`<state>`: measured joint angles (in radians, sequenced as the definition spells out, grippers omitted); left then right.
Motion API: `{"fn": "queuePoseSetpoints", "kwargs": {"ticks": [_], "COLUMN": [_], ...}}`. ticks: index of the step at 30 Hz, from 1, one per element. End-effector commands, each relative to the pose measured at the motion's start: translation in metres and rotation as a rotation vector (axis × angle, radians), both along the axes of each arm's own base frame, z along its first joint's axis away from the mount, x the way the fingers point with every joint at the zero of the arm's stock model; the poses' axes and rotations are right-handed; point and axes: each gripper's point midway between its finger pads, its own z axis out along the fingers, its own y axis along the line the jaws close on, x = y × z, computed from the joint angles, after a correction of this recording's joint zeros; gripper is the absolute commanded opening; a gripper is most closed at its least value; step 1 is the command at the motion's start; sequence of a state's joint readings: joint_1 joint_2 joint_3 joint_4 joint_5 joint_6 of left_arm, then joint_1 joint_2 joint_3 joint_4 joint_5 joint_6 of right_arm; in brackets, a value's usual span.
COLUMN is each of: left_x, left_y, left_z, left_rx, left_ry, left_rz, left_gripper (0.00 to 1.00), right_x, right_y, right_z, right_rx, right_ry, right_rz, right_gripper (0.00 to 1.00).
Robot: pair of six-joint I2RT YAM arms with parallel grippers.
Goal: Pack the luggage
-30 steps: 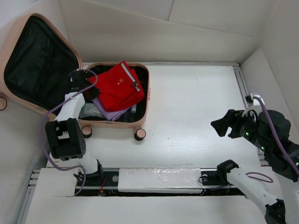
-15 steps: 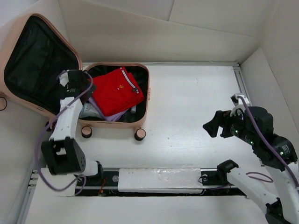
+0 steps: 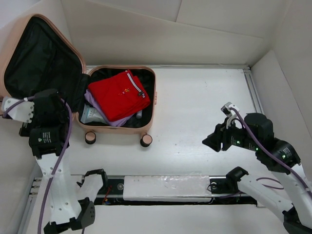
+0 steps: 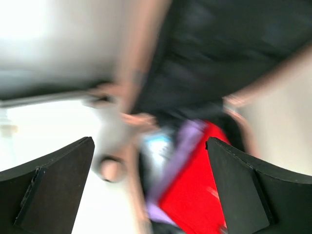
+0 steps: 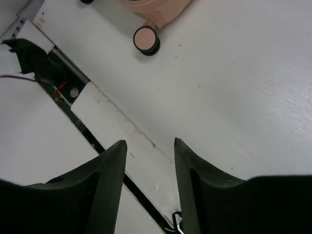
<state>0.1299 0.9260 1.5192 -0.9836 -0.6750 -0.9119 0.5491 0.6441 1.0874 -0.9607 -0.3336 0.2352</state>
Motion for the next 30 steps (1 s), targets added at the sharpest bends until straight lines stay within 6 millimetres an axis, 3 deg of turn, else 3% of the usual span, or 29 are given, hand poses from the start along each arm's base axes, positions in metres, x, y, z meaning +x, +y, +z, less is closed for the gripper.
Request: {"fn": "queuePoseSetpoints", "kwargs": {"ticks": [1, 3, 5, 6, 7, 9, 11, 13, 18, 22, 23, 26, 27, 28, 30], "left_x": [-0.046, -0.039, -0.032, -0.028, -0.027, -0.014, -0.002, 0.001, 0.017, 0.031, 0.034, 0.039, 0.039, 0.039, 0.042], "left_y": [0.031, 0.042, 0.052, 0.069, 0.079, 0.099, 0.103, 0.113, 0.119, 0.126, 0.127, 0.128, 0.128, 0.128, 0.126], "left_z": [-0.019, -0.014, -0.006, -0.009, 0.004, -0.002, 0.013, 0.004, 0.009, 0.000, -0.003, -0.009, -0.009, -0.020, -0.021], "left_rx": [0.087, 0.093, 0.124, 0.114, 0.109, 0.081, 0.102, 0.073, 0.083, 0.069, 0.066, 0.058, 0.054, 0.043, 0.031], "left_ry": [0.212, 0.242, 0.295, 0.349, 0.335, 0.402, 0.368, 0.409, 0.401, 0.423, 0.434, 0.438, 0.429, 0.462, 0.441], "left_rz": [0.188, 0.227, 0.250, 0.306, 0.332, 0.331, 0.310, 0.331, 0.303, 0.303, 0.302, 0.292, 0.296, 0.292, 0.279], "left_gripper": [1.00, 1.00, 1.00, 1.00, 1.00, 1.00, 1.00, 1.00, 0.96, 0.78, 0.52, 0.30, 0.16, 0.12, 0.00], "right_x": [-0.003, -0.009, -0.013, -0.016, -0.016, -0.020, -0.022, -0.024, -0.021, -0.015, -0.012, -0.007, -0.006, -0.007, -0.006], "right_y": [0.017, 0.023, 0.025, 0.027, 0.027, 0.030, 0.031, 0.031, 0.031, 0.029, 0.026, 0.023, 0.021, 0.020, 0.019], "right_z": [0.016, 0.018, 0.018, 0.014, 0.014, 0.014, 0.014, 0.011, 0.011, 0.011, 0.009, 0.008, 0.005, 0.003, 0.003], "right_rx": [0.060, 0.069, 0.069, 0.065, 0.064, 0.065, 0.062, 0.053, 0.028, 0.010, -0.005, -0.019, -0.027, -0.032, -0.036], "right_ry": [-0.071, -0.075, -0.079, -0.070, -0.069, -0.069, -0.075, -0.070, -0.062, -0.077, -0.075, -0.085, -0.073, -0.066, -0.068], "right_rz": [0.105, 0.147, 0.176, 0.189, 0.189, 0.212, 0.231, 0.234, 0.222, 0.196, 0.177, 0.146, 0.130, 0.130, 0.122], "right_gripper": [0.51, 0.66, 0.71, 0.72, 0.72, 0.72, 0.73, 0.73, 0.73, 0.73, 0.73, 0.73, 0.73, 0.73, 0.73]}}
